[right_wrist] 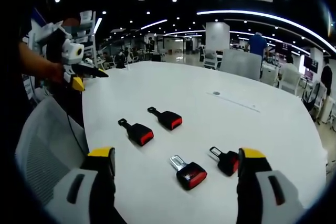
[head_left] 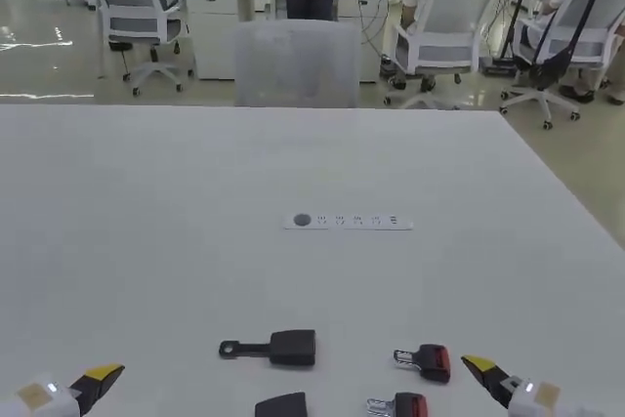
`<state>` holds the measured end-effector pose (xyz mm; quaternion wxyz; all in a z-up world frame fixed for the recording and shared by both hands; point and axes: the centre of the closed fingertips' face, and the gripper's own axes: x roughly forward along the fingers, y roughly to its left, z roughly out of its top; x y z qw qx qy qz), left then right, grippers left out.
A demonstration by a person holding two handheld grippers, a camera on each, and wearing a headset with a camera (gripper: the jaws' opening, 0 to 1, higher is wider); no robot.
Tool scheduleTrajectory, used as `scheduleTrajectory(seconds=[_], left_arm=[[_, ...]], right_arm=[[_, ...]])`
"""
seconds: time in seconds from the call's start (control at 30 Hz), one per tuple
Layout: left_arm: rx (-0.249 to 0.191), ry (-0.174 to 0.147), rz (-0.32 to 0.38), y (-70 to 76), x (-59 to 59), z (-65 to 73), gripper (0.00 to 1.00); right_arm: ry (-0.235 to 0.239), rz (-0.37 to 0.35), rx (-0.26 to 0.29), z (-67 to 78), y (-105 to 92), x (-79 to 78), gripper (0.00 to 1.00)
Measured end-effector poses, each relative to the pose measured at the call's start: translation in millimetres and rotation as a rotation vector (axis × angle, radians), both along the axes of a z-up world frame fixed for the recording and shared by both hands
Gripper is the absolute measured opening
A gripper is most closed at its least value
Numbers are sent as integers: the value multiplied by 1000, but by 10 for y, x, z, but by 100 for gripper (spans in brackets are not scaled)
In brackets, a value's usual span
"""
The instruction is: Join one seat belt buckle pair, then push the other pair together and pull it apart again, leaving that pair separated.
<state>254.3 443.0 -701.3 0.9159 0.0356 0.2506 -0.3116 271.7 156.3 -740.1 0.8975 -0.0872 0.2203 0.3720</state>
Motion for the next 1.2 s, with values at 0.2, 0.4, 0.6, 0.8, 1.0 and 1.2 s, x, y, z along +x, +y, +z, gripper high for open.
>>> scheduleTrajectory(seconds=[0.2,0.4,0.6,0.8,1.0,1.2], left_arm=[[-2,-4,0,-13,10,13,100],[-6,-2,-3,-36,20,1,100],[-9,-3,-6,-65,39,7,100],[-14,-3,-11,-84,54,3,100],[-14,0,-23,-119,68,-10,100],[-14,9,-34,-150,89,-51,100]], right_arm=[[2,0,4,-8,9,-9,99],[0,-3,8,8,4,-3,99],[5,-2,5,-10,-15,-8,99],[9,0,5,-13,-15,-14,99],[10,9,2,-14,3,5,99],[15,18,-2,-30,5,36,99]])
